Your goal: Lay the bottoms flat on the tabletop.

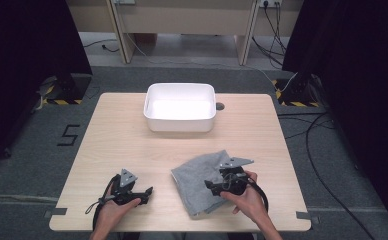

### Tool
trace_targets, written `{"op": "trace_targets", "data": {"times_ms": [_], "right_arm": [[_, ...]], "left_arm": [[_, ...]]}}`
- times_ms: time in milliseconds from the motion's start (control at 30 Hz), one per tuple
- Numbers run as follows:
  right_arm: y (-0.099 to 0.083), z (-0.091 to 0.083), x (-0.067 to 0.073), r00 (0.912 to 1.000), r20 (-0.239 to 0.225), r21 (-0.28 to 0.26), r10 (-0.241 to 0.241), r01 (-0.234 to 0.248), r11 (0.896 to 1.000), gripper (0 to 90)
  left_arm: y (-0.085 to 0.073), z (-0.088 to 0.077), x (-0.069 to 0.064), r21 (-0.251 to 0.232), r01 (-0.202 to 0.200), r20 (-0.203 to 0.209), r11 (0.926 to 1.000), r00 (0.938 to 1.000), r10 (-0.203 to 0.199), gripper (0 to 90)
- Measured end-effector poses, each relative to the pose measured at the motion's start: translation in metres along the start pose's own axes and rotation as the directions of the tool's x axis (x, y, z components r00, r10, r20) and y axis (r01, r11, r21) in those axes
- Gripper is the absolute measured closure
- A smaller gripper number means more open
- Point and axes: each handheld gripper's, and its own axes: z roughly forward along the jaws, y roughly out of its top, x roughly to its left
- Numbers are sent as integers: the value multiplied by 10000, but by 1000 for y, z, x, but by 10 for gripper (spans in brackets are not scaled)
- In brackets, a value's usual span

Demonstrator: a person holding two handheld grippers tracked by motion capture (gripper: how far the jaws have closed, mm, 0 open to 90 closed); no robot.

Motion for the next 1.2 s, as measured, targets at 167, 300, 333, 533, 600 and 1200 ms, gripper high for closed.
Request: {"op": "trace_targets", "data": {"times_ms": [167,300,333,533,600,1200], "right_arm": [[-3,-14,-19,9990,351,-219,287,-280,9994,299],[-10,-21,-37,9945,952,-146,440,-428,9990,305],[-12,-22,-42,9928,1119,-176,426,-409,9990,312],[-22,-30,-65,9829,1607,-220,895,-871,9960,314],[-27,-32,-69,9839,1505,-170,958,-944,9954,327],[-49,-14,-23,9954,-246,893,931,-905,9919,379]], "left_arm": [[0,0,0,-4,-26,40,10000,10000,26,133],[3,-2,2,147,-70,407,9999,9992,64,163],[4,-3,3,68,83,536,9999,9985,-87,177],[14,-12,-12,-280,59,1049,9996,9945,-29,176],[17,-12,-20,-309,-79,1482,9995,9889,124,176],[32,-7,-64,-461,-409,3010,9981,9522,529,179]]}}
